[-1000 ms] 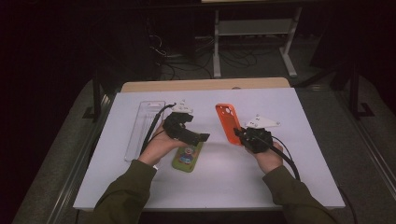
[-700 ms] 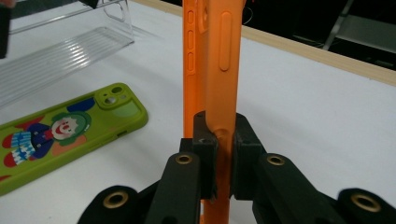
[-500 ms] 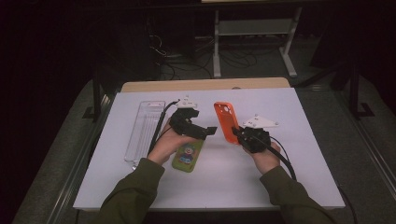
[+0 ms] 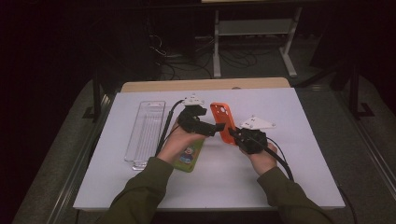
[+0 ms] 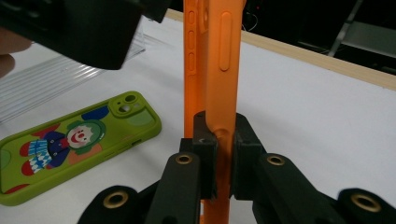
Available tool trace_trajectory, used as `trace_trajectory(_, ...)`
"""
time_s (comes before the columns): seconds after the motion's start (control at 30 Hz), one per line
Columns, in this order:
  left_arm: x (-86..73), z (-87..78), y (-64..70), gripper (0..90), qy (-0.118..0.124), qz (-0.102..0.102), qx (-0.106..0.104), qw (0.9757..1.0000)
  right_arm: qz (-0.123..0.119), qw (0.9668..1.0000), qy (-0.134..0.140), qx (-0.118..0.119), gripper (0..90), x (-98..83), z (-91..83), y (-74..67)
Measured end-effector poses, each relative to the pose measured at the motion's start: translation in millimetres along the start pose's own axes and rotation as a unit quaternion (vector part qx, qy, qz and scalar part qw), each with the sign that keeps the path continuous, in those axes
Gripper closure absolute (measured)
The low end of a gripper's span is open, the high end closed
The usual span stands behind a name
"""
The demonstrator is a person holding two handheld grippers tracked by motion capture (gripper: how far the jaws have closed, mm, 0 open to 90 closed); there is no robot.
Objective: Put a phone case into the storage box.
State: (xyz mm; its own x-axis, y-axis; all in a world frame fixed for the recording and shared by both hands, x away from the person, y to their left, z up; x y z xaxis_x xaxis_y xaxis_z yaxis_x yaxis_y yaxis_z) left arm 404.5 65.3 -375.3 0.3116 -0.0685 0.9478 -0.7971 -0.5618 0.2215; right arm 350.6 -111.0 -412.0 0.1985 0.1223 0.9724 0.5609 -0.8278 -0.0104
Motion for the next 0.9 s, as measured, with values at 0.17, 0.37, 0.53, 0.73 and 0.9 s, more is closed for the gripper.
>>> trace_trajectory(0.17,1.7,3.9,-0.4,0.0,0.01,-0.002,-0.004,0.9999,0.0,1.0,0.001,0.005,82.0,-0.1,1.1,-4.2)
trace_trajectory(0.37,1.5,9.6,2.1,0.0,0.016,-0.014,-0.004,0.9998,0.001,1.0,0.004,0.009,82.0,0.2,2.2,-8.1)
trace_trajectory(0.53,1.5,12.9,1.4,0.0,0.027,-0.025,-0.003,0.9993,-0.001,0.9999,0.003,0.01,82.0,0.0,1.9,-10.1)
trace_trajectory(0.73,2.3,14.6,0.9,0.0,0.036,-0.037,-0.002,0.9987,-0.006,0.9999,0.006,0.013,82.0,-0.7,3.4,-14.3)
trace_trajectory(0.9,2.0,14.5,0.4,0.0,0.036,-0.044,0.0,0.9984,-0.015,0.9998,0.001,0.012,82.0,-2.5,4.5,-15.6)
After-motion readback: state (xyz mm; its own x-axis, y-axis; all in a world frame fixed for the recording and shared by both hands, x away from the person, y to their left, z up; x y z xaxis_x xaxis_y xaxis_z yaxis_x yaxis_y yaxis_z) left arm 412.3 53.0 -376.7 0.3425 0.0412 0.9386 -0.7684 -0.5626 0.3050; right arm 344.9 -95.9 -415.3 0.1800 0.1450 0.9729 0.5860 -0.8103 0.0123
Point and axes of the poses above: each handheld gripper's, and its own axes: z roughly forward along the jaws, x roughly out of its top, y roughly to its right, the point moved 3 cm from there along z, roughly forward along the jaws, and after that the axes turned 15 degrees about y, right-handed, at the moved point
